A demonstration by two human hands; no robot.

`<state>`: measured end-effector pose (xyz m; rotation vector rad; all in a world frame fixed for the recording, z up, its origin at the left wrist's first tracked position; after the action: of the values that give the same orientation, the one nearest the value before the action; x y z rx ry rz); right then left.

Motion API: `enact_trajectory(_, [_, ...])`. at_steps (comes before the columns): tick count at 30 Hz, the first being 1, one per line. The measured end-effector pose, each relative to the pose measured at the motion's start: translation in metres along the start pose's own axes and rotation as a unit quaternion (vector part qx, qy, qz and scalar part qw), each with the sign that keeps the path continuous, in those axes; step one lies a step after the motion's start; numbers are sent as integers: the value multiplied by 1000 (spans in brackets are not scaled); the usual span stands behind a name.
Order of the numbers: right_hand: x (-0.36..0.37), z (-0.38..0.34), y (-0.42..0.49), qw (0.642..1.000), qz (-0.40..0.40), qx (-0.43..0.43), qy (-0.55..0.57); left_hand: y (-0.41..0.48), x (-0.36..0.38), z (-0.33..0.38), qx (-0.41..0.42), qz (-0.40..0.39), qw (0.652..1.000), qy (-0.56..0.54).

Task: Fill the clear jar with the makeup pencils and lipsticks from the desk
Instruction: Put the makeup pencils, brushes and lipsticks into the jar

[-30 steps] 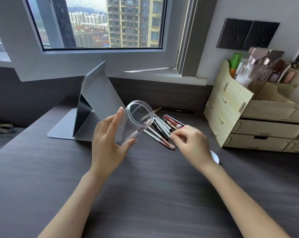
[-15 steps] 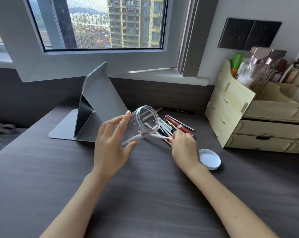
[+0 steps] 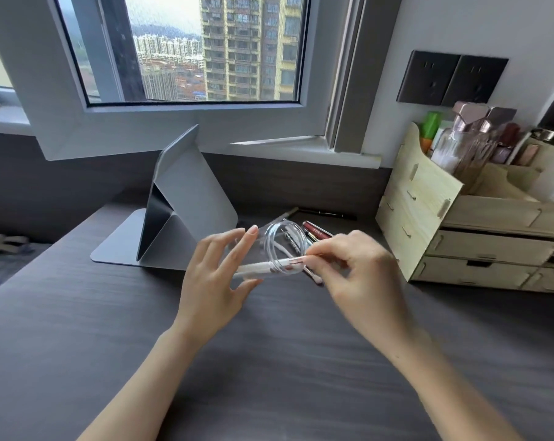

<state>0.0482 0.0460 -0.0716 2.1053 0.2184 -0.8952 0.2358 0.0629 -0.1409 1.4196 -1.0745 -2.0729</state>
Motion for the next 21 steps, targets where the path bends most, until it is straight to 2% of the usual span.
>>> enact_trajectory(5, [30, 0, 0, 996, -17, -55, -69, -1, 1, -1, -3, -7, 1000, 5])
enact_trajectory(7, [25, 13, 1, 1000, -1, -25, 14, -1, 0, -2, -13, -3, 1000, 4])
enact_trajectory(9, [19, 39, 2, 995, 39, 42, 78, 0, -2, -3, -30, 5, 1000, 2])
enact_trajectory(10, [22, 53, 2, 995, 39, 76, 45, 1, -3, -4, -43, 11, 999, 1])
enact_trajectory(12, [40, 76, -3, 990, -20, 112, -85, 1, -5, -6, -72, 28, 997, -8])
enact_trajectory(16, [80, 99, -14, 957, -127, 108, -238, 2, -8, -8, -91, 40, 995, -15])
enact_trajectory(21, [92, 101, -14, 941, -115, 72, -311, 1, -7, -8, -92, 32, 995, -17])
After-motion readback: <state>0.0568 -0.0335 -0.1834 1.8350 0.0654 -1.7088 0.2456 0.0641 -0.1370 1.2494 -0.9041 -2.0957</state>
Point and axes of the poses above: each hand's wrist, its own y-axis towards the middle knuckle, its own x-axis out of the palm, z = x × y, the point moved 5 cm from there along y, towards the middle knuckle, and after that the axes turned 9 degrees about -z, right-handed, at the moved point
